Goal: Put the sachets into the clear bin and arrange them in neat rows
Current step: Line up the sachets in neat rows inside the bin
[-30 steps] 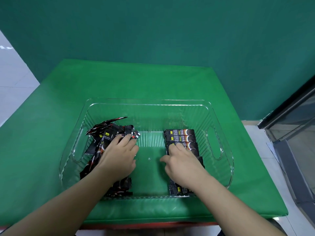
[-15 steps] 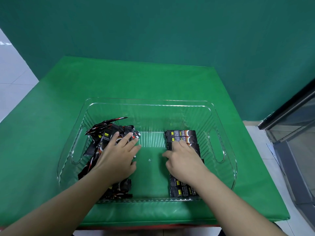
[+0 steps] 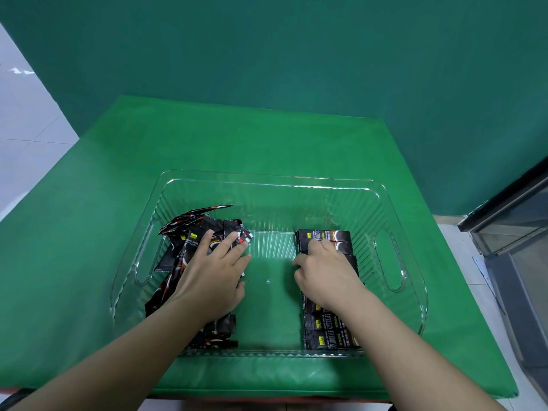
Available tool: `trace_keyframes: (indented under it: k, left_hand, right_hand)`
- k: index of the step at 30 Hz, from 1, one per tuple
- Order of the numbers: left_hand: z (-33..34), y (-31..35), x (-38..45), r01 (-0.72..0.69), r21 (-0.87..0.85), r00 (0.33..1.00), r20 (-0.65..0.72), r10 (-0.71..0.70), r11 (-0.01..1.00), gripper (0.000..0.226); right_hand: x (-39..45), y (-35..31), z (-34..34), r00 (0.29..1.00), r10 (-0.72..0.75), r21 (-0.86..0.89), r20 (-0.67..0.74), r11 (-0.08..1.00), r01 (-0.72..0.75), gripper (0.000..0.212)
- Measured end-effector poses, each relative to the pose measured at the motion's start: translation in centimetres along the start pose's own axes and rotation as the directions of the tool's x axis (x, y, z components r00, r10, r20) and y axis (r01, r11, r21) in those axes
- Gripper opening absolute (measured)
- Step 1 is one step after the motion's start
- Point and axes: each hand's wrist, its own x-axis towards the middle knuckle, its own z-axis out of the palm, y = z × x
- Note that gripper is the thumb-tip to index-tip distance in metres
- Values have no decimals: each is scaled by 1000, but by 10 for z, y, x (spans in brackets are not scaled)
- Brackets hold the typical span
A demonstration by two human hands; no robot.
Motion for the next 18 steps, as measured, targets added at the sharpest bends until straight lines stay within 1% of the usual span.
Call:
trace_keyframes:
  k: [5, 8, 13, 18]
  left_hand:
    - [-2, 2, 0, 32, -39, 999, -11, -33, 999, 58]
    - [-5, 2, 0, 36, -19, 999, 18, -35, 999, 58]
    - [-7, 3, 0, 50, -19, 997, 62, -49, 999, 59]
    - [-9, 3, 1, 78, 7, 993, 86, -78, 997, 62]
  right_hand:
    - [11, -3, -5, 999, 24, 31, -28, 999, -23, 40]
    - [17, -1, -5, 998, 57, -5, -19, 998, -57, 38]
    - [29, -6, -7, 997, 55, 38, -53, 998, -53, 40]
    - [38, -6, -7, 994, 104, -21, -34, 994, -105, 35]
